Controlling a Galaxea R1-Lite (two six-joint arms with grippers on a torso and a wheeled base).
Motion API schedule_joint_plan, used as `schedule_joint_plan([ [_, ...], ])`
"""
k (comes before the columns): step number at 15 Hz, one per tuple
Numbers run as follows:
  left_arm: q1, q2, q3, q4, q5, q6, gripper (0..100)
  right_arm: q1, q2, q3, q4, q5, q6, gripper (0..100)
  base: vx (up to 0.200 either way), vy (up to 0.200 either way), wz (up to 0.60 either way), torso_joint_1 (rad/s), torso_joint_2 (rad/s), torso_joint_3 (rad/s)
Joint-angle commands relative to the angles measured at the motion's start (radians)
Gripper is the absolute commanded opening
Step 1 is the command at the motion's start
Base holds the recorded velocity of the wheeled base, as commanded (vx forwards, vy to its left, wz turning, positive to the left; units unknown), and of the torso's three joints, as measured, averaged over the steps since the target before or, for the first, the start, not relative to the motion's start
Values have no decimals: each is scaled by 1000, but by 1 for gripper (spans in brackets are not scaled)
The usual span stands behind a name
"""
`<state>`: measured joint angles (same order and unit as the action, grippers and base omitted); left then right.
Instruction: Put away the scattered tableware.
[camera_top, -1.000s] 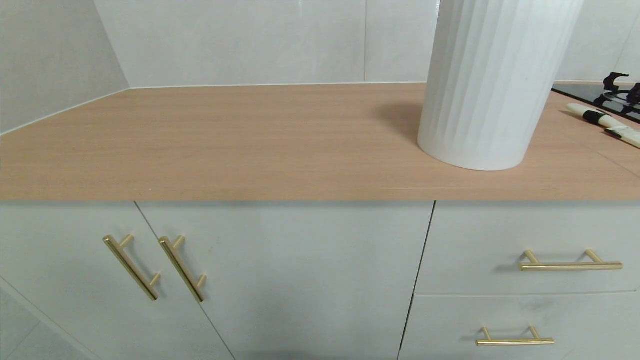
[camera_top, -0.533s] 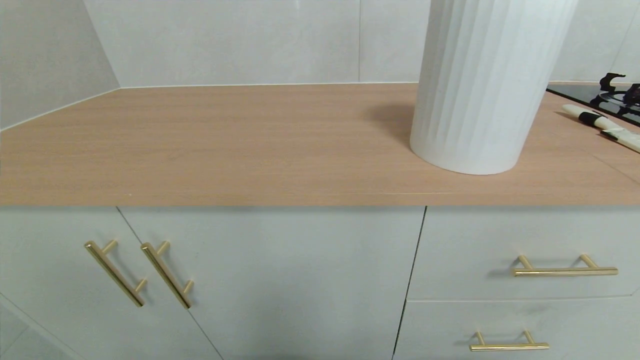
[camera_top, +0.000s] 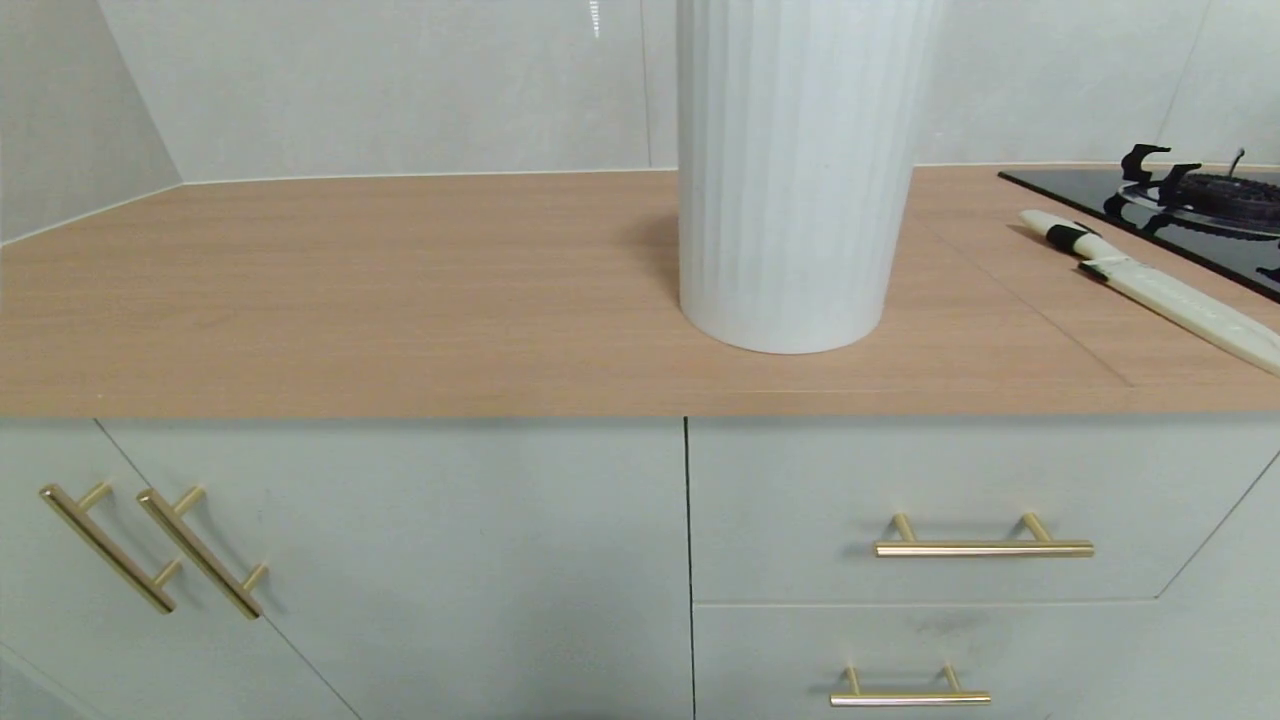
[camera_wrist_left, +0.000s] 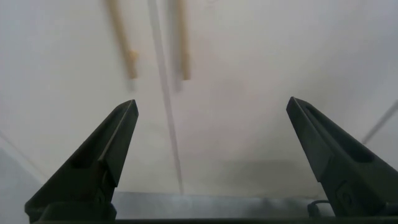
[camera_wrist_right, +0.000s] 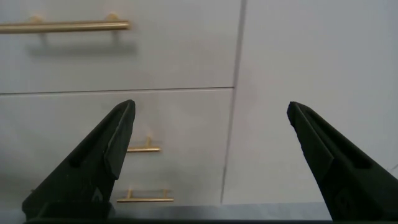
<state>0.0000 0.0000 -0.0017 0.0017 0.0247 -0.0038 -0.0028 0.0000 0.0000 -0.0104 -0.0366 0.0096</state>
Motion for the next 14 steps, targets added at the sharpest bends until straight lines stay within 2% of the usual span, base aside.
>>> schedule_joint_plan([
  [1, 0, 2, 0, 0, 0, -1, 100, 0, 2, 0, 0, 1, 0, 100, 0, 0, 0, 0, 0, 0],
  [14, 0, 2, 0, 0, 1, -1, 100, 0, 2, 0, 0, 1, -2, 100, 0, 0, 0, 0, 0, 0],
])
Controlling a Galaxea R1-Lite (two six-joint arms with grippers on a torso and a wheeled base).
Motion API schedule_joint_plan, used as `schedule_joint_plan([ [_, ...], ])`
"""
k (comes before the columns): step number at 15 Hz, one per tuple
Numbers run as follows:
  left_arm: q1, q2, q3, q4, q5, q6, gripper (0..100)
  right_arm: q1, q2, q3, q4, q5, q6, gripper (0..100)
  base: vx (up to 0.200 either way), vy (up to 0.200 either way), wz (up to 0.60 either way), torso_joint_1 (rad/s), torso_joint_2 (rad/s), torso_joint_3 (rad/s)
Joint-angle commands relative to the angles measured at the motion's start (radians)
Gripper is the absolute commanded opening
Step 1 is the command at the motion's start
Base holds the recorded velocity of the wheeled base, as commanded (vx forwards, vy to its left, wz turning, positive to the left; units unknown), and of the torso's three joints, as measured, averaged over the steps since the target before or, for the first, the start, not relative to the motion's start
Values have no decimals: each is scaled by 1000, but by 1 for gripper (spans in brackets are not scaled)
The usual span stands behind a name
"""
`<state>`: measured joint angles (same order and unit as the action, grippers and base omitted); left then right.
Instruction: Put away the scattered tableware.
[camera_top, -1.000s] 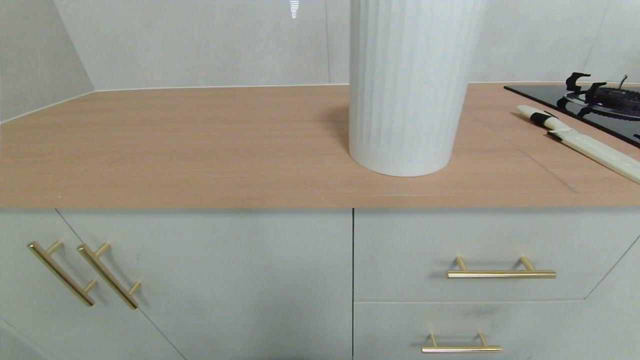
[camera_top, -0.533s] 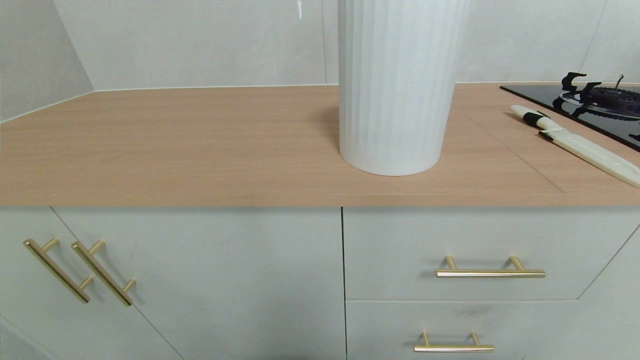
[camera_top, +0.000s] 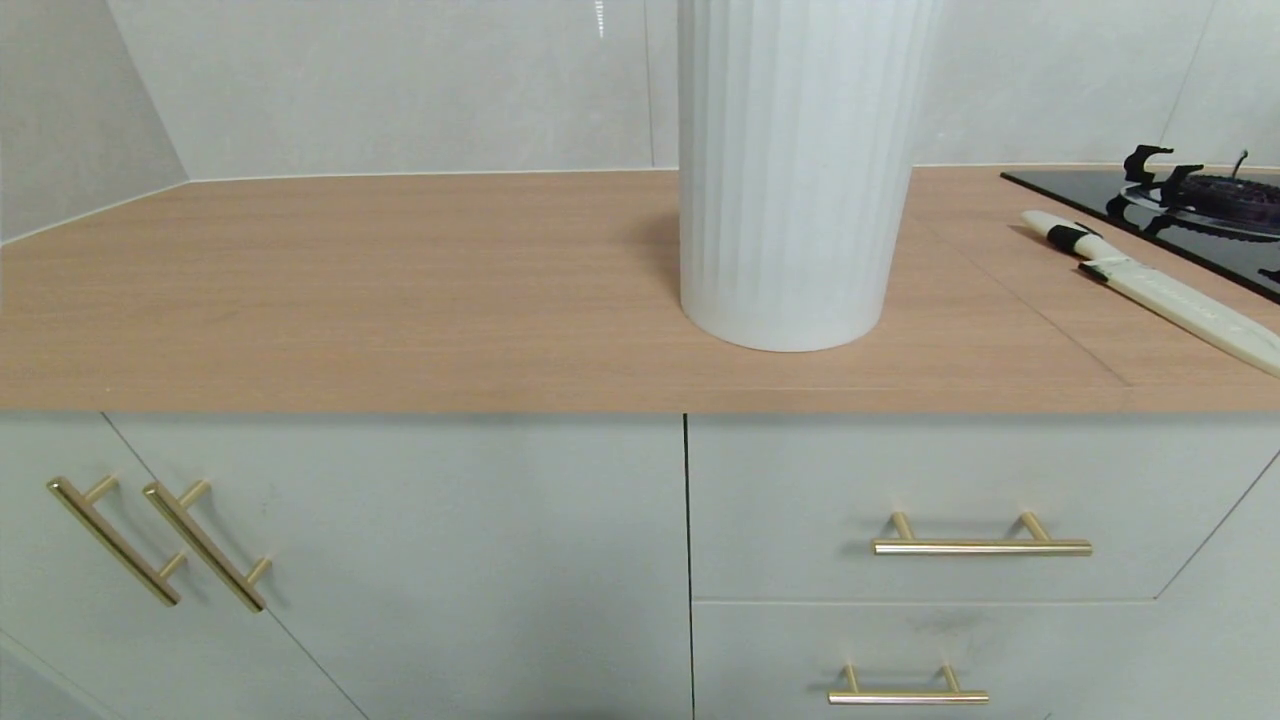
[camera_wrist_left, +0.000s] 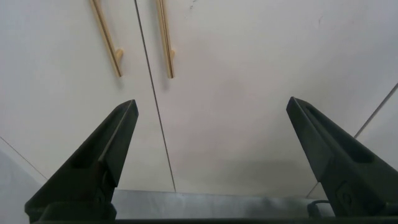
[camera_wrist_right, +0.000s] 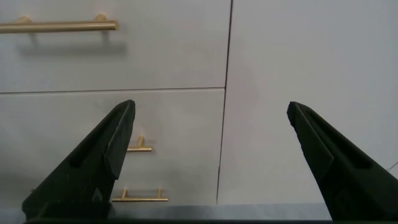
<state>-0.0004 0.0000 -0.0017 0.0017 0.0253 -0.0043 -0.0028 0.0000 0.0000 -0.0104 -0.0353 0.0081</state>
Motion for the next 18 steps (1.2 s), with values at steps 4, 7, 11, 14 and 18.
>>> schedule_joint_plan([
  [4, -1, 2, 0, 0, 1, 0, 100, 0, 2, 0, 0, 0, 1, 100, 0, 0, 0, 0, 0, 0],
  [7, 0, 2, 0, 0, 1, 0, 100, 0, 2, 0, 0, 0, 1, 100, 0, 0, 0, 38, -214, -160],
  [11, 0, 2, 0, 0, 1, 0, 100, 0, 2, 0, 0, 0, 1, 100, 0, 0, 0, 110, -349, -309],
  [14, 0, 2, 0, 0, 1, 0, 100, 0, 2, 0, 0, 0, 1, 100, 0, 0, 0, 142, -512, -303],
  [18, 0, 2, 0, 0, 1, 0, 100, 0, 2, 0, 0, 0, 1, 100, 0, 0, 0, 175, -472, -297],
])
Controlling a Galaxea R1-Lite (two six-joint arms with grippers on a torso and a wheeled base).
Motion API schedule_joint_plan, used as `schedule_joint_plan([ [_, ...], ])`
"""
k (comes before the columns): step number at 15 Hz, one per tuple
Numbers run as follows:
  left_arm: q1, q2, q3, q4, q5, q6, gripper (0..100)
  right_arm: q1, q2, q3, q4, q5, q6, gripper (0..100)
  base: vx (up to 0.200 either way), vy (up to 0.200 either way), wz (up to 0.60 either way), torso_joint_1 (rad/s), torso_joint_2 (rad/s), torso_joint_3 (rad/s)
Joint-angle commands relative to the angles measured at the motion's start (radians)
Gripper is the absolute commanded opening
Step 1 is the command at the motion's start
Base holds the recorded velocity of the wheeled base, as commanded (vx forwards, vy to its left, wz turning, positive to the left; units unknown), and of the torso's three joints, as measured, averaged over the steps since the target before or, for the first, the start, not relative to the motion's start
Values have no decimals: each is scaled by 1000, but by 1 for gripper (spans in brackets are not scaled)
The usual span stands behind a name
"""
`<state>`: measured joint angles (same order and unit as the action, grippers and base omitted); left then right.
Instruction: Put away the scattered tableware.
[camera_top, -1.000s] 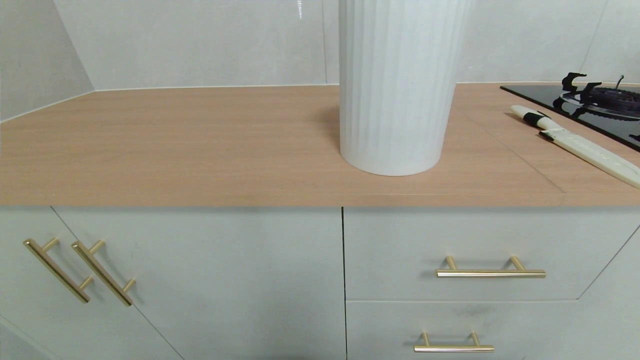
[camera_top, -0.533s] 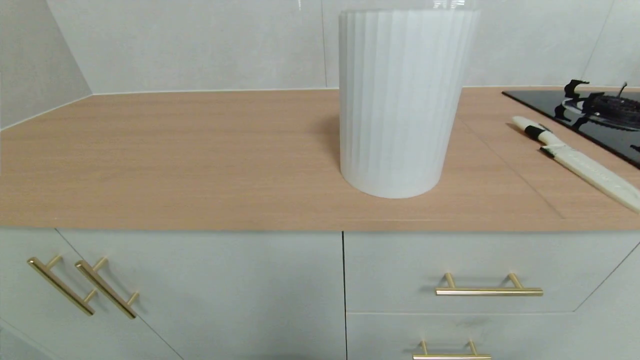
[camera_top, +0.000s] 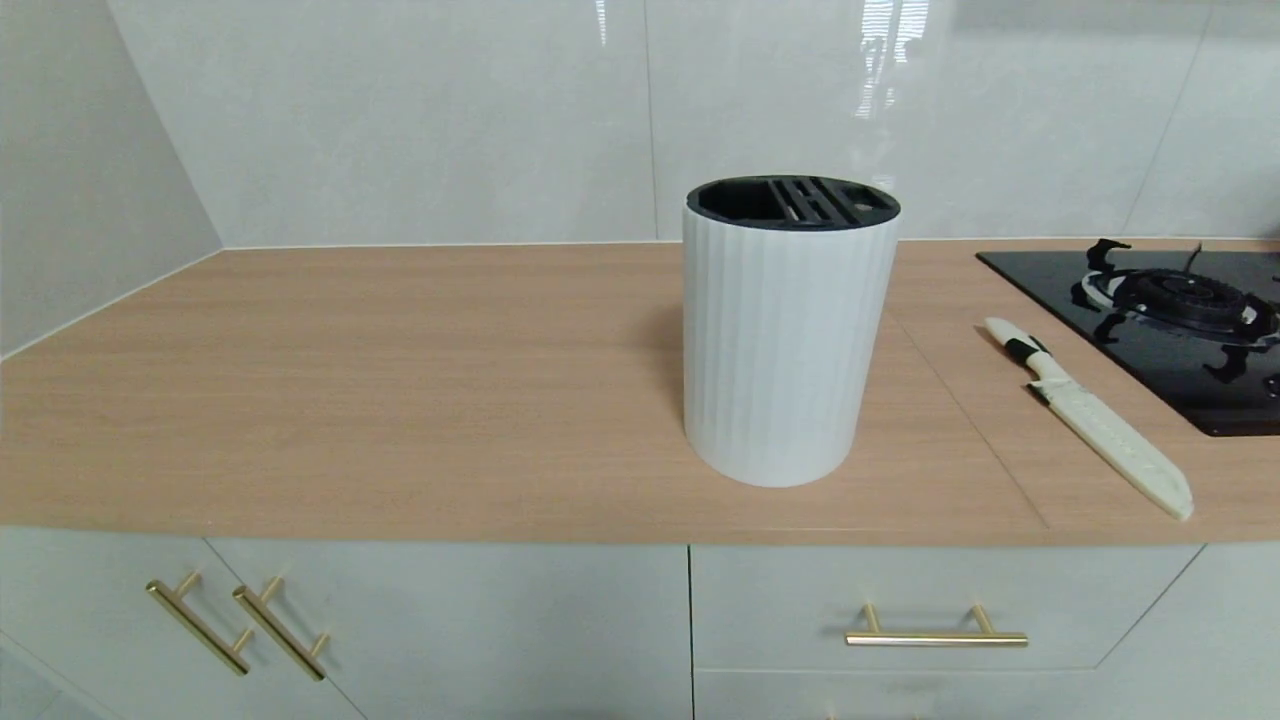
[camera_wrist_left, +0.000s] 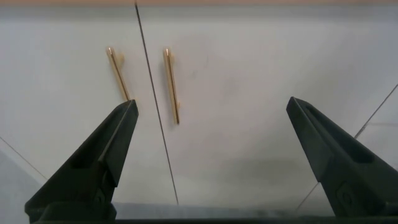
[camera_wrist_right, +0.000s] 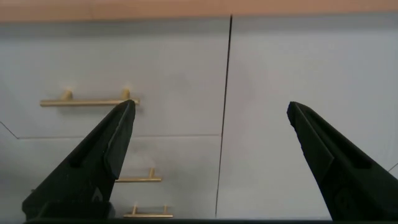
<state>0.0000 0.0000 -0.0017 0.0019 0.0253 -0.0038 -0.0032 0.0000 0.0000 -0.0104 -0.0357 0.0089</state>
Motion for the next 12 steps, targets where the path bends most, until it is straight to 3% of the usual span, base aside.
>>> schedule_joint_plan([
  [1, -2, 2, 0, 0, 1, -1, 100, 0, 2, 0, 0, -1, 0, 100, 0, 0, 0, 188, -461, -295],
  [12, 0, 2, 0, 0, 1, -1, 100, 0, 2, 0, 0, -1, 0, 100, 0, 0, 0, 216, -503, -293],
])
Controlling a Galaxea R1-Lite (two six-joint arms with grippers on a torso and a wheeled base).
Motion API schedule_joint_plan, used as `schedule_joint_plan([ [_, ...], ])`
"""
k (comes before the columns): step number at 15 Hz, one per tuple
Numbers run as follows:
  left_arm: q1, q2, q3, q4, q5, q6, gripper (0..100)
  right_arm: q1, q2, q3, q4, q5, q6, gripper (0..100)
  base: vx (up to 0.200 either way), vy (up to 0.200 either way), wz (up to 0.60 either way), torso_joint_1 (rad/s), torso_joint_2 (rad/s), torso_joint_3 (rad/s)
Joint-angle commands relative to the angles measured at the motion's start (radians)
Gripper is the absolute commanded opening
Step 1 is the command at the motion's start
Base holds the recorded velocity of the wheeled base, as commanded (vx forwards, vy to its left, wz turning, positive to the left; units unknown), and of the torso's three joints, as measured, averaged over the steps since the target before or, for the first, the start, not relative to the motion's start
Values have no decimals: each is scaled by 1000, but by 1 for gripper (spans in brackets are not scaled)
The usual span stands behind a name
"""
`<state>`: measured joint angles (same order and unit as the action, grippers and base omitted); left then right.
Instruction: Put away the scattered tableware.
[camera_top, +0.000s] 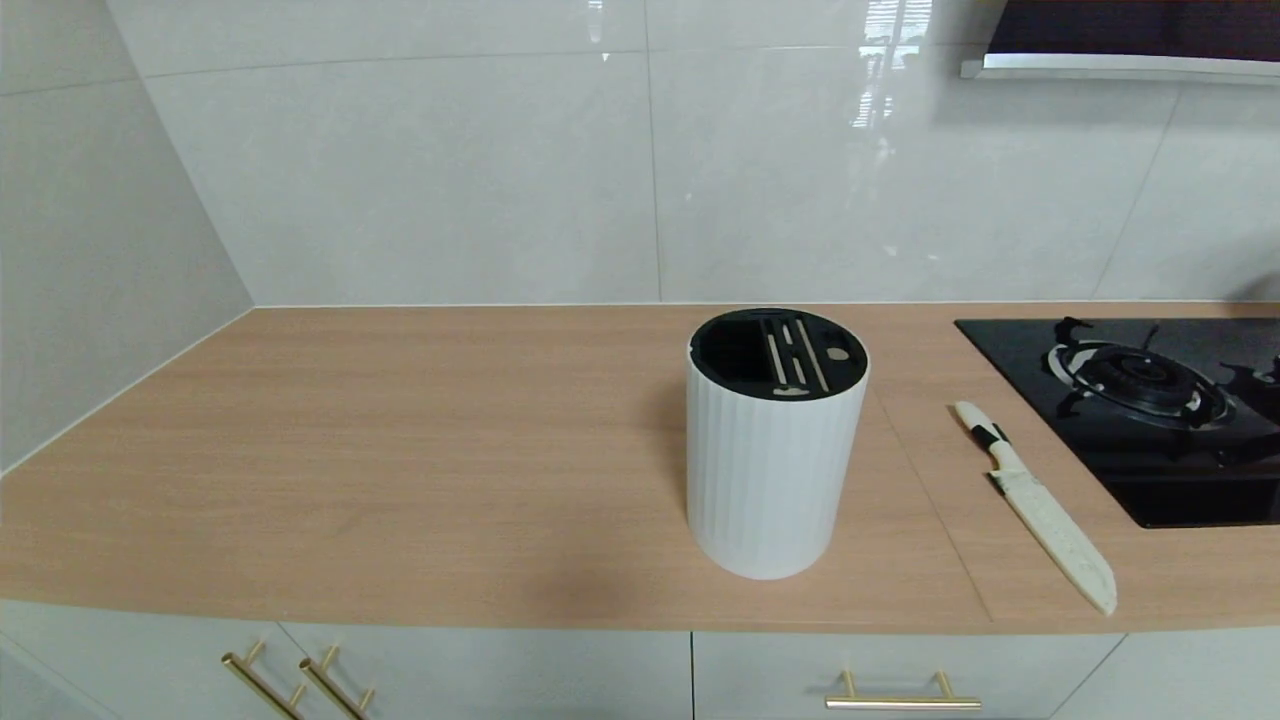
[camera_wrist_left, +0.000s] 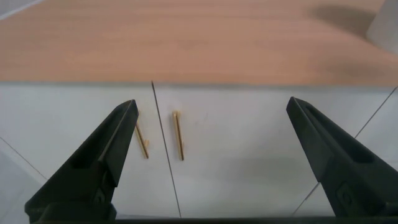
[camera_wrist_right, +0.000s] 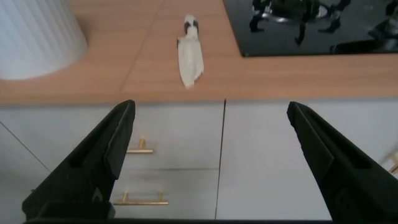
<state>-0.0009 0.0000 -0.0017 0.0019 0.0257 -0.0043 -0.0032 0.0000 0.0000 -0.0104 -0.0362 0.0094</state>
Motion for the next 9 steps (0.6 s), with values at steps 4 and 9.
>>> schedule_joint_plan([
  [4, 1, 2, 0, 0, 0, 0, 100, 0, 2, 0, 0, 1, 0, 100, 0, 0, 0, 253, -548, -303],
  [9, 1, 2, 0, 0, 0, 0, 100, 0, 2, 0, 0, -1, 0, 100, 0, 0, 0, 271, -578, -306],
])
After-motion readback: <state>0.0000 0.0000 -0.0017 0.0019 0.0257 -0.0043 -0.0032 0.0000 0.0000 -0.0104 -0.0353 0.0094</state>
